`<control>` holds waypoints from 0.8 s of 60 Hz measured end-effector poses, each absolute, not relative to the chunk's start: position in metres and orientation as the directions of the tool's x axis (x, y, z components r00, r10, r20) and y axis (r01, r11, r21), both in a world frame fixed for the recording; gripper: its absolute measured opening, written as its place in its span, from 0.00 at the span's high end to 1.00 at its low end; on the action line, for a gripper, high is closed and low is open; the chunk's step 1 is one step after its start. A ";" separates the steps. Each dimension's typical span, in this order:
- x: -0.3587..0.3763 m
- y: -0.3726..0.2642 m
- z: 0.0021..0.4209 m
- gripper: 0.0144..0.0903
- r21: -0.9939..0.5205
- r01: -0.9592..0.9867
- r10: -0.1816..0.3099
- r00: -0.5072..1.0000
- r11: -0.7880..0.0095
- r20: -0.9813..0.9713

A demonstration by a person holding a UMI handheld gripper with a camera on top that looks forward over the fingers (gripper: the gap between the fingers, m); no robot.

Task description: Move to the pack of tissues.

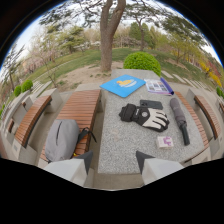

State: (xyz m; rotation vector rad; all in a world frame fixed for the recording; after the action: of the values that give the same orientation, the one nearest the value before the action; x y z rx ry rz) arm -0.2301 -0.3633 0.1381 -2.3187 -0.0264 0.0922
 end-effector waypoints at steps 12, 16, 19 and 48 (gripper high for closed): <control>-0.230 -0.364 0.140 0.07 -0.740 0.002 0.058 0.997 -0.673 -0.050; -0.225 -0.366 0.138 0.07 -0.742 0.007 0.059 0.997 -0.671 -0.044; -0.218 -0.372 0.137 0.07 -0.740 0.010 0.058 0.998 -0.672 -0.039; -0.087 -0.397 0.086 0.08 -0.690 -0.009 -0.063 0.997 -0.724 0.053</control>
State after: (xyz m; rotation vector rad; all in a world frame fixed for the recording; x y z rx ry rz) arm -0.0867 -0.3971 0.0859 -2.3784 0.0496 -0.0932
